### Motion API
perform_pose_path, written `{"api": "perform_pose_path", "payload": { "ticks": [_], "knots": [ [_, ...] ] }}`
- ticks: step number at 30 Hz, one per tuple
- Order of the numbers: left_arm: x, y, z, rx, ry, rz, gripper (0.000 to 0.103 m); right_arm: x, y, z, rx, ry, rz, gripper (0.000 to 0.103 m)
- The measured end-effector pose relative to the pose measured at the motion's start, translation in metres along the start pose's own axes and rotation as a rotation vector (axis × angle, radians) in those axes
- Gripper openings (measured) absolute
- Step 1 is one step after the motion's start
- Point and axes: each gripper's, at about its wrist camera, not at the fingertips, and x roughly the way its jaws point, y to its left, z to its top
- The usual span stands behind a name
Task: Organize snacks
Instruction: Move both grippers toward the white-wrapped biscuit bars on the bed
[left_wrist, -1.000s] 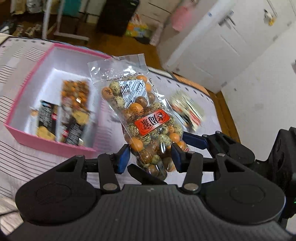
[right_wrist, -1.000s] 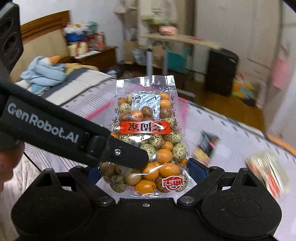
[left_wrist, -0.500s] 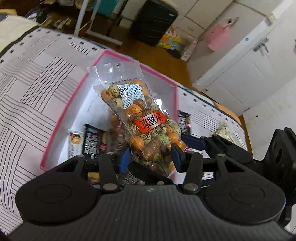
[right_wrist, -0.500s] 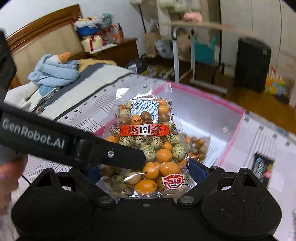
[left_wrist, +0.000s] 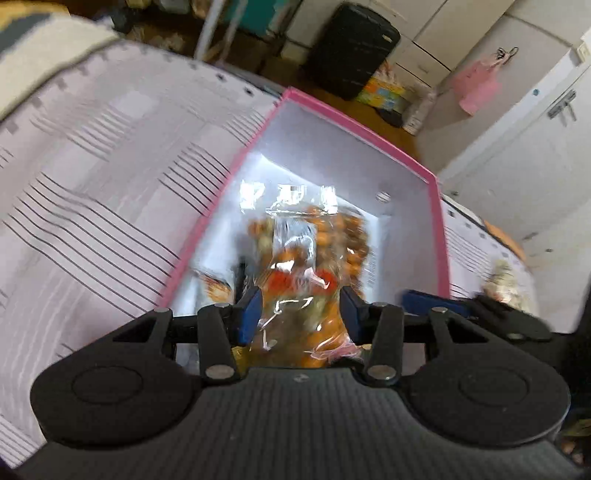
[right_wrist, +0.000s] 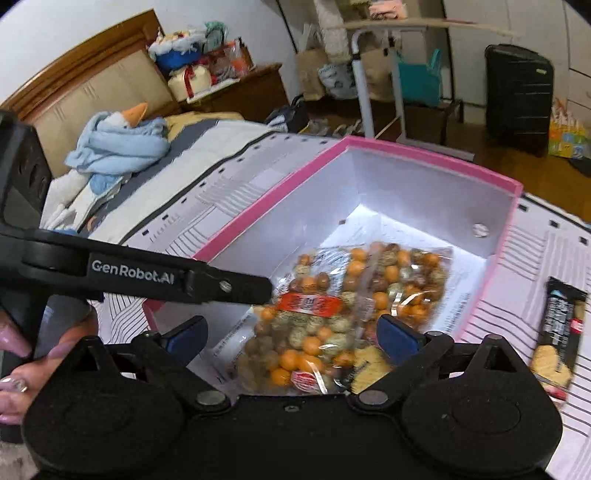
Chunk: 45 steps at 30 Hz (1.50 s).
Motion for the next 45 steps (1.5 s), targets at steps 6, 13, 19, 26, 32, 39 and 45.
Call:
{"api": "perform_pose_path", "payload": {
  "ticks": [6,13,19,26,32,39,45],
  "knots": [
    [-0.037,-0.029,-0.004,0.115,-0.086,0.028,0.048,-0.080,-0.007,-0.014,-0.037,-0.150,-0.073,0.100],
    [-0.077,-0.093,-0.016,0.267,-0.113,-0.066,0.048,-0.167,-0.022,-0.020,-0.107,-0.313,-0.235,0.100],
    [-0.088,-0.149,-0.036,0.397,-0.131,-0.127,0.051,-0.206,-0.052,-0.026,-0.088,-0.346,-0.364,0.100],
    [-0.049,-0.199,-0.053,0.326,-0.047,-0.092,0.051,-0.223,-0.139,-0.057,0.238,-0.347,-0.300,0.084],
    [-0.003,-0.226,-0.061,0.170,0.044,-0.064,0.051,-0.184,-0.197,-0.098,0.352,-0.279,-0.279,0.065],
    [0.070,-0.241,-0.080,0.092,-0.015,0.061,0.050,-0.119,-0.218,-0.132,0.087,-0.169,-0.457,0.059],
    [0.113,-0.238,-0.086,0.099,-0.157,0.216,0.051,-0.098,-0.228,-0.133,0.022,-0.152,-0.500,0.059]
  ]
}}
